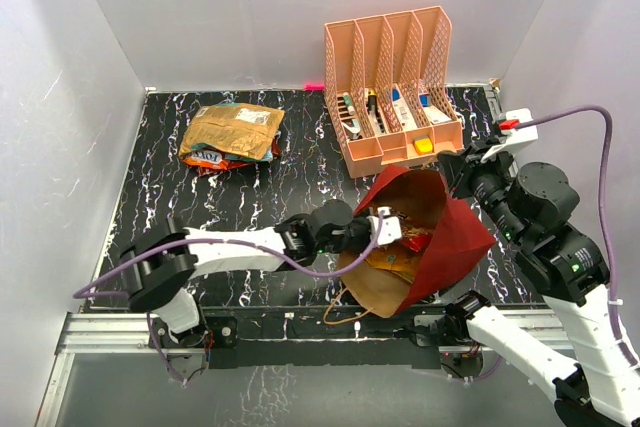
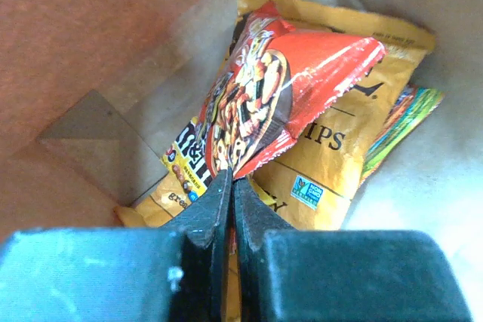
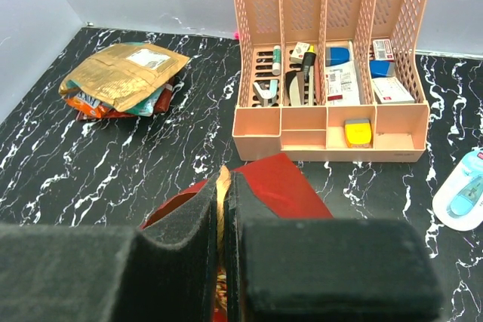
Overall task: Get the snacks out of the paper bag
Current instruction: Take out the snack from the paper bag.
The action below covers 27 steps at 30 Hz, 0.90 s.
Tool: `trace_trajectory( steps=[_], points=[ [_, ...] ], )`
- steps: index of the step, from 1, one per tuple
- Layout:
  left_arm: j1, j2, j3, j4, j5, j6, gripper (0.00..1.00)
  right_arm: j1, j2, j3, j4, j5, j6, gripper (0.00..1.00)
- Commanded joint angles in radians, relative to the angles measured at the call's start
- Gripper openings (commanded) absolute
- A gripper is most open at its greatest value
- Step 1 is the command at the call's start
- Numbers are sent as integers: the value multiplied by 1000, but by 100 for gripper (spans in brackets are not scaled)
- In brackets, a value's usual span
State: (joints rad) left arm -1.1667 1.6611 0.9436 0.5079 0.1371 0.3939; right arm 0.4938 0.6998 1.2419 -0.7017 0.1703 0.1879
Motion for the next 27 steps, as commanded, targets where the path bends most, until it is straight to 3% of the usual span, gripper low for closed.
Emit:
trace_trajectory(
  steps=[1,9,13,18,27],
  points=[
    [6,-181,-55,-2,-14,-134,0,0,-22,41,87,32,-9,7],
    [4,-438,-44,-248,-42,-352,0,0,-26,33,87,44,-12,7],
    [4,-523,41,-463,-85,-472,0,0,-26,26,92,42,-12,7],
    [9,-582,179,-723,-157,-567,0,-1,-28,11,102,36,-12,7],
    [66,-596,404,-1004,-352,-670,0,0,-29,6,107,41,-18,7]
  ],
)
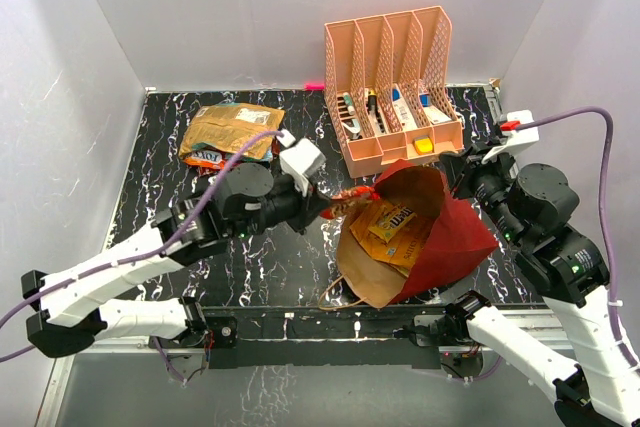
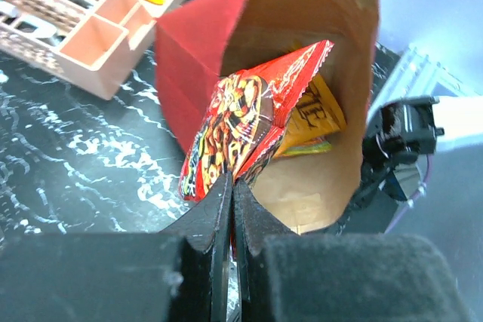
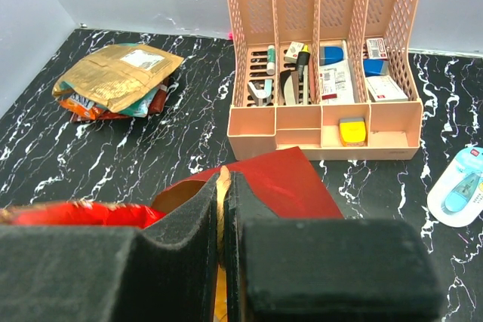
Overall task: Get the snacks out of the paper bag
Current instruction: Take out the snack from the paper bag, then place the snack at the center of the board.
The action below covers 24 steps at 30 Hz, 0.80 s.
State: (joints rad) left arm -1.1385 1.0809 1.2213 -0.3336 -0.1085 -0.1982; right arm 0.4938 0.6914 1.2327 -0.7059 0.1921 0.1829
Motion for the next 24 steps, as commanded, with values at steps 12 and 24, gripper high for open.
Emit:
trace_trajectory(
  steps=[12,24],
  points=[
    [357,123,339,-323,-232,-115,0,0,-15,16,122,4,-16,7],
    [949,430,370,36,395,-437,0,0,6,22,115,-14,1,7]
  ],
)
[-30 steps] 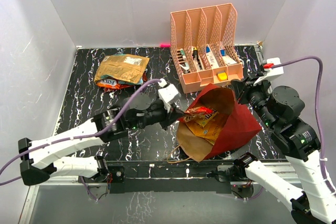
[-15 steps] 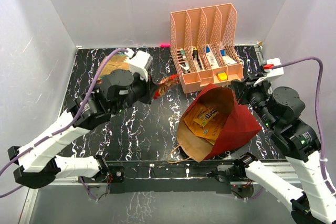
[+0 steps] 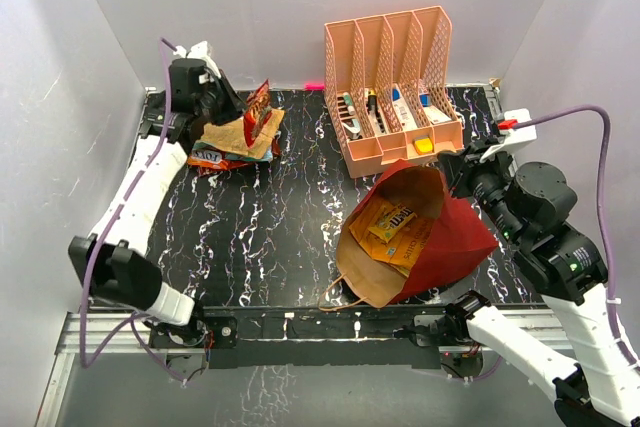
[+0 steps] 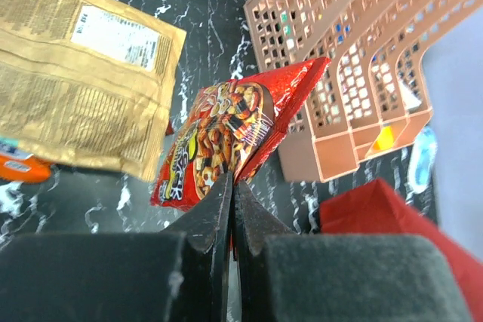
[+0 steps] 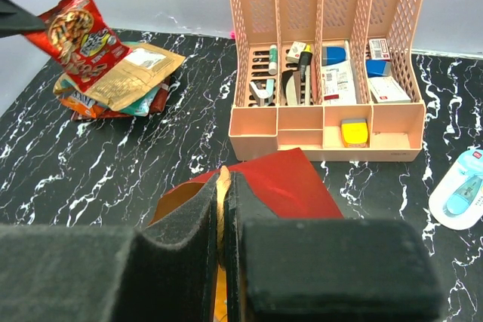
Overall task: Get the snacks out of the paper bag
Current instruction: Place the snack at the center of the board.
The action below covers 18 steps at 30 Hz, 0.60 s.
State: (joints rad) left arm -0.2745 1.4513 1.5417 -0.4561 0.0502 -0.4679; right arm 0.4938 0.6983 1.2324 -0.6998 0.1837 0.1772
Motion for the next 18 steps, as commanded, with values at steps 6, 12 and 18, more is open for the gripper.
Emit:
trace_trajectory(
  steps=[6,12,18],
  points=[
    [228,203,14,331,391,-424,0,0,4,27,106,-9,13,7],
    [365,268,-65,505,456,-588,0,0,5,45,92,5,10,7],
    [438,333,-195,557,529,-652,0,0,15,52,97,-5,13,7]
  ],
)
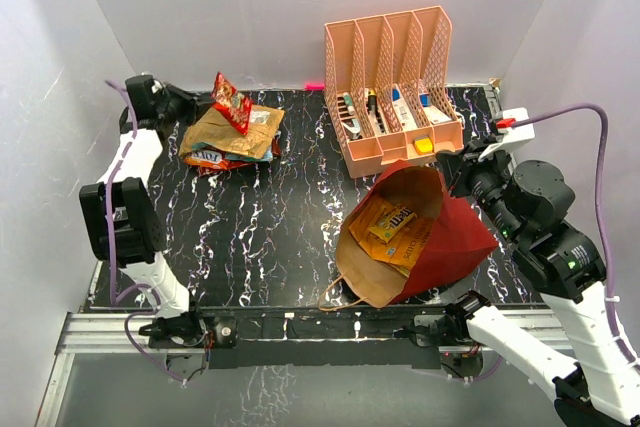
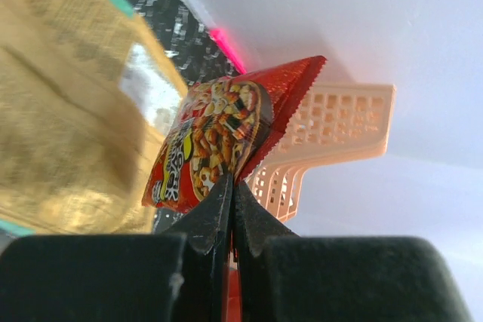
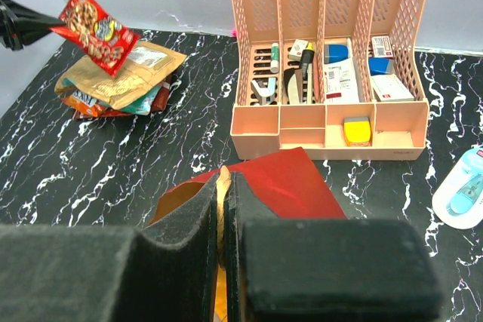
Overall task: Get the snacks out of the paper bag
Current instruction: Place the snack at the center of the board.
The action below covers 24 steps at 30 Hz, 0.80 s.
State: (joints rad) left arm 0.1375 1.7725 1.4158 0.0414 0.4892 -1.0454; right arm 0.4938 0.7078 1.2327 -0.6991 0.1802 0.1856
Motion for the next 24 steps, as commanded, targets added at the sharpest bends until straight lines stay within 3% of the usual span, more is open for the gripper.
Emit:
trace_trajectory(
  steps=[1,8,15,24],
  points=[
    [30,14,-97,68,100,-78,0,0,8,53,96,-2,6,7],
    [73,41,-252,68,36,-49,0,0,15,50,103,-18,17,7],
    [79,90,-262,15,-16,77,0,0,3,46,104,-11,17,7],
    [79,123,-198,32,2,102,0,-1,-2,42,102,-7,16,7]
  ],
)
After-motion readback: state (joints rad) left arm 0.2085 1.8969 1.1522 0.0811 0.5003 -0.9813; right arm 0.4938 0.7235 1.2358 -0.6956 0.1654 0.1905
